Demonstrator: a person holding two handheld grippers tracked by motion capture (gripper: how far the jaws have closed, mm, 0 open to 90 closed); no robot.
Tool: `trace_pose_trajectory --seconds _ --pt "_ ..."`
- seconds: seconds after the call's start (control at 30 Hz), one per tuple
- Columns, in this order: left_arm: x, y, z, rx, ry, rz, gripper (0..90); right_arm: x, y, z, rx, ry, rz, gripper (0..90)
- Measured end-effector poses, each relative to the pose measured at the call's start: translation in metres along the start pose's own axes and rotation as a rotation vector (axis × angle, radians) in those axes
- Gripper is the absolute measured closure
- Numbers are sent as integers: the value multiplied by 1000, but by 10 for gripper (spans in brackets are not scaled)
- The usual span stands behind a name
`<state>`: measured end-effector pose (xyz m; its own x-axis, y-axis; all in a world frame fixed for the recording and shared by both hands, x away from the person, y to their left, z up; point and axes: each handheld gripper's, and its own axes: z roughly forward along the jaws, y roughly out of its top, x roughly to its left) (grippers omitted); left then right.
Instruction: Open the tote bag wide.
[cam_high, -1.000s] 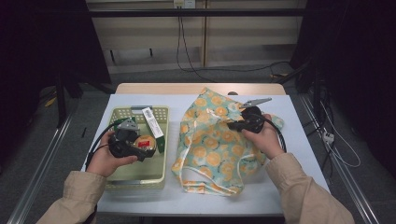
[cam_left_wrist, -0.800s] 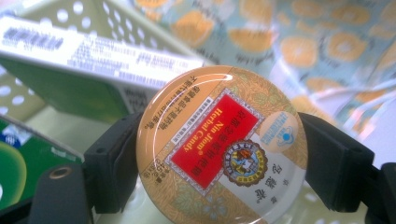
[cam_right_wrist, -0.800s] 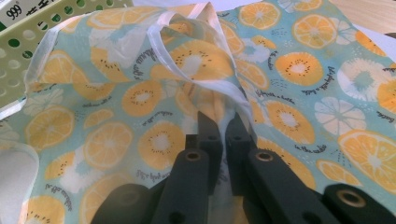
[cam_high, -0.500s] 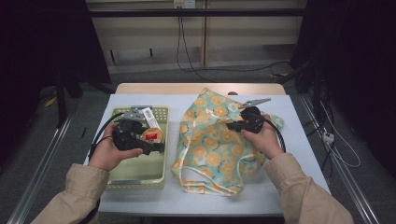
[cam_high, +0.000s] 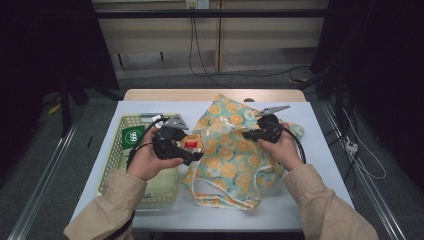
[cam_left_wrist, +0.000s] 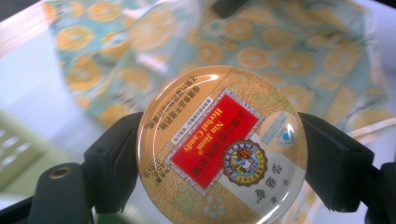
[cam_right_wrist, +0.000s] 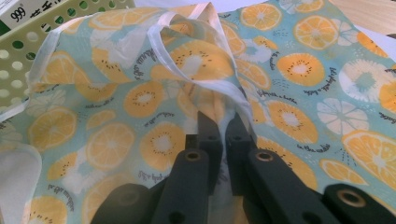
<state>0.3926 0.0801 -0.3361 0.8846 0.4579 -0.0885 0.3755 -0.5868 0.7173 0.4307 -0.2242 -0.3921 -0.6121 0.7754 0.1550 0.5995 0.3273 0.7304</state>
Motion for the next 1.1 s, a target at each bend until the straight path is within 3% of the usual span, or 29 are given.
trace_pose_trajectory --seconds 0.2,0.5,0.7,0.97,1.1 --pt "-7 9 22 13 -19 23 206 0 0 -2 -3 -1 1 890" --pt "-12 14 51 30 -46 11 206 0 1 -4 -9 -3 -5 890" --pt "-21 17 69 37 -67 36 206 0 1 -3 -8 -2 -1 890" --pt "-24 18 95 63 -73 27 206 -3 3 -10 -24 -12 15 890" --pt "-24 20 102 52 -79 18 206 -2 5 -11 -29 -10 14 889"
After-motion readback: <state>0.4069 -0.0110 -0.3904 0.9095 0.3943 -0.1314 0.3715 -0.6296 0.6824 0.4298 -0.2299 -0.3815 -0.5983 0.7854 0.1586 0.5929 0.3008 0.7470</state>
